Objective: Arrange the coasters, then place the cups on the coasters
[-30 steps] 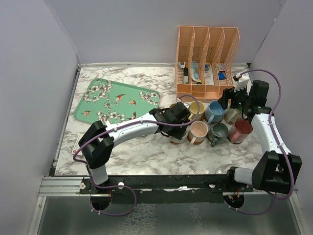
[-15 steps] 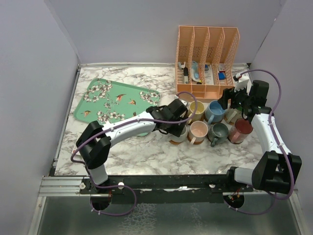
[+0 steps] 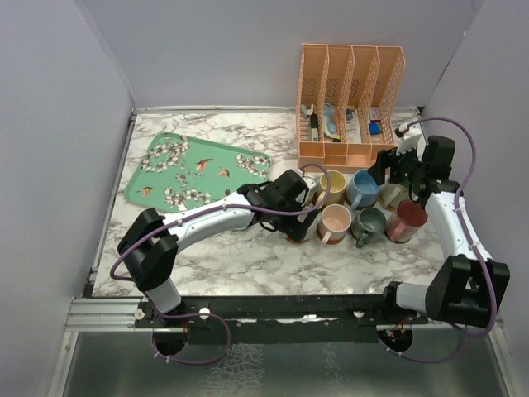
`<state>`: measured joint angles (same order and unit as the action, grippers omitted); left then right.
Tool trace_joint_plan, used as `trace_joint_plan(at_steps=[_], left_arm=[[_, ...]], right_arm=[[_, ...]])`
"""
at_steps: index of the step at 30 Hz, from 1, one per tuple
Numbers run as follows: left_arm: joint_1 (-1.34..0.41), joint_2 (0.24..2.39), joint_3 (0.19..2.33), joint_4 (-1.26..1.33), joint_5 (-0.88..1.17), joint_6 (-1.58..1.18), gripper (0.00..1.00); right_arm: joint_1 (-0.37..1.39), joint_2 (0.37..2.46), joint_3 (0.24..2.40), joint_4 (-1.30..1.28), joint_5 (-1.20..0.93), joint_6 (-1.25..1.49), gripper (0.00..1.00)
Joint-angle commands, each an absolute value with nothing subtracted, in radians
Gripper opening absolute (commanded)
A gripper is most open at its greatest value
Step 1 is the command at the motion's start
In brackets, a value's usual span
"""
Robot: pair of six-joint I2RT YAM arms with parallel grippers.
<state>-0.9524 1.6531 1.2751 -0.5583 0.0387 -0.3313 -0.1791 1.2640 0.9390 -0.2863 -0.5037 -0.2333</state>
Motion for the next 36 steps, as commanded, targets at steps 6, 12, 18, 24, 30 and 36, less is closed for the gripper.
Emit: trace_joint_plan(at_steps=[6, 12, 18, 24, 30, 36], left_arm=[[-0.919, 1.612, 1.189, -0.468, 0.205, -0.182, 0.99], [-0.917, 1.618, 1.176, -0.451, 0.253, -0.164, 0.99], [-0.918, 1.613, 1.162, -0.444, 0.297, -0.127, 0.97], [-0.917, 1.605, 1.138, -0.43, 0.332, -0.111, 0.94], [-0.918, 1.598, 1.125, -0.427, 0.377, -0.104, 0.92], [-0.918, 1.589, 1.117, -0.425, 0.413, -0.111, 0.9]], right_arm=[[-0.187, 1.238, 0.928, -0.268, -0.544, -0.244, 0.74], [-0.187, 1.233, 0.944, -0.301, -0.599, -0.268, 0.73], [-0.186, 1.226, 0.997, -0.397, -0.807, -0.324, 0.66], [-0.165, 1.234, 1.001, -0.438, -0.905, -0.37, 0.64], [-0.105, 1.272, 1.006, -0.476, -0.911, -0.421, 0.62], [-0.075, 1.294, 1.006, -0.483, -0.907, -0.44, 0.6]])
